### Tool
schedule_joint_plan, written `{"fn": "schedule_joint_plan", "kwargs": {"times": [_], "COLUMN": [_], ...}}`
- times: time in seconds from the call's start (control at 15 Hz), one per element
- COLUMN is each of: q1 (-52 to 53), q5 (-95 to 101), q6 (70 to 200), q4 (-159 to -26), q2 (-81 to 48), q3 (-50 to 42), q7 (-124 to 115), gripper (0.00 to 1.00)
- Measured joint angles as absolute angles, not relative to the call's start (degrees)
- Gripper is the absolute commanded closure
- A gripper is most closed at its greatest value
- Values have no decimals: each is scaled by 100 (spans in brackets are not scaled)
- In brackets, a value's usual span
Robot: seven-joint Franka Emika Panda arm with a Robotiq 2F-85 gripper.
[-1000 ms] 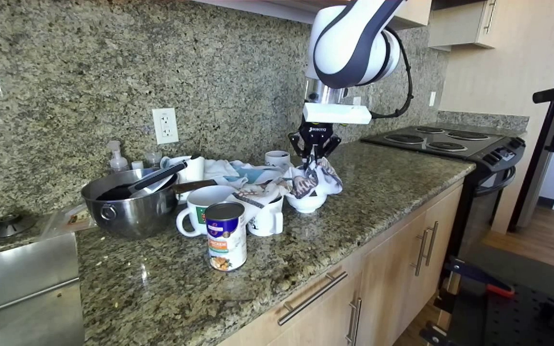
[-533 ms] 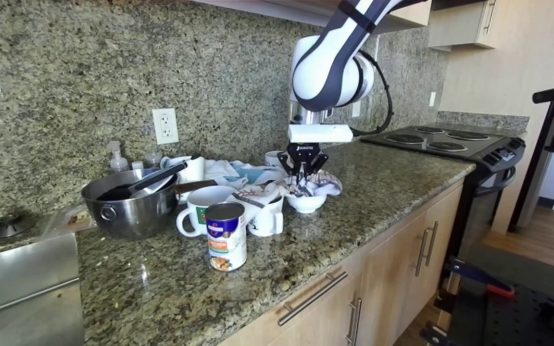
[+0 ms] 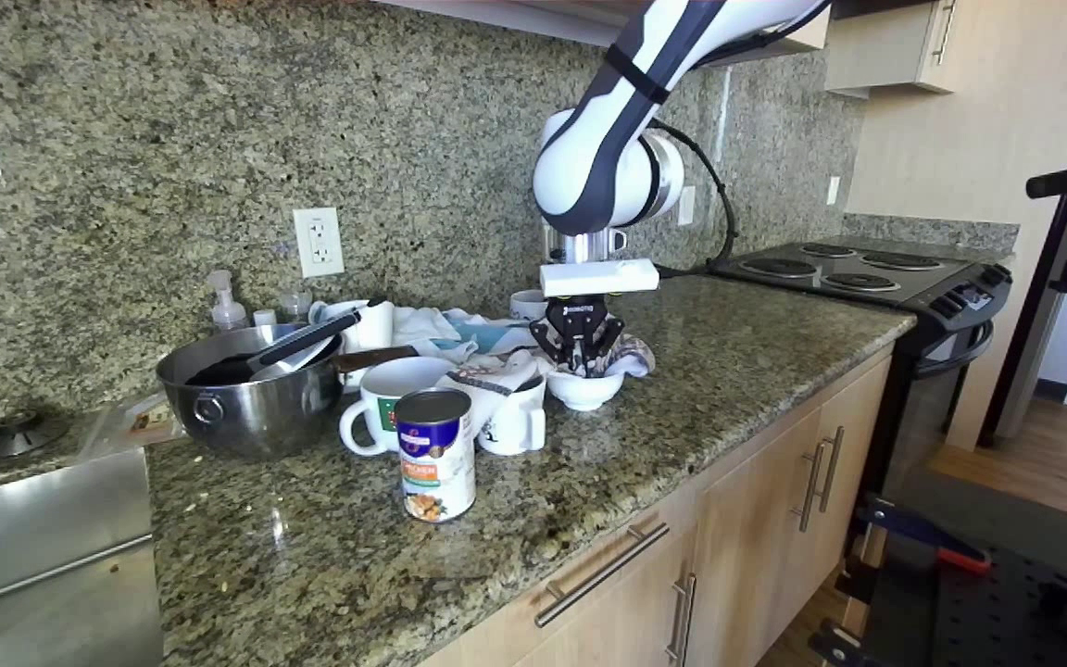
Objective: Use the towel to wipe in the white bowl
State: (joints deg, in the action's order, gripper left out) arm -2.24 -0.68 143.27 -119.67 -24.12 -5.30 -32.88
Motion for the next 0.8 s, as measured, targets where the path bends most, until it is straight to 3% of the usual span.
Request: {"fn": "schedule_joint_plan", "kwargs": {"times": [0.8], "q1": [-28], "q5": [-133], "q6": [13905], "q4": [-11318], "q2": [-2825], "q3": [-868], "q7": [-3513], "gripper": [96]}}
